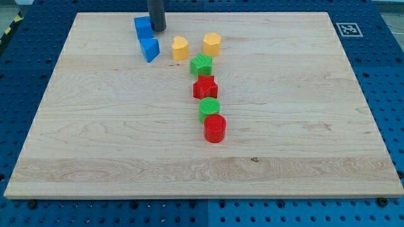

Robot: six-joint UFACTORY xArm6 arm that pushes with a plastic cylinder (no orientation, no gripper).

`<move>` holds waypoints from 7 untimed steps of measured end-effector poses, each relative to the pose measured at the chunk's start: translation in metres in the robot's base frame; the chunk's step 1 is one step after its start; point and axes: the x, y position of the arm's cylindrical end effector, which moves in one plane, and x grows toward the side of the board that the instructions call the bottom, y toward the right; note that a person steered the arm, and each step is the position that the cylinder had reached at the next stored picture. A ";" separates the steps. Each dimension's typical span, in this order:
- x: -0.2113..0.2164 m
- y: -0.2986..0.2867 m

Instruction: Move the blue cube away from the blue triangle

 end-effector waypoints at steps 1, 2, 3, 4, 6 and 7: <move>0.002 -0.019; 0.010 -0.031; 0.014 -0.015; 0.040 -0.020; 0.025 -0.032; 0.021 -0.047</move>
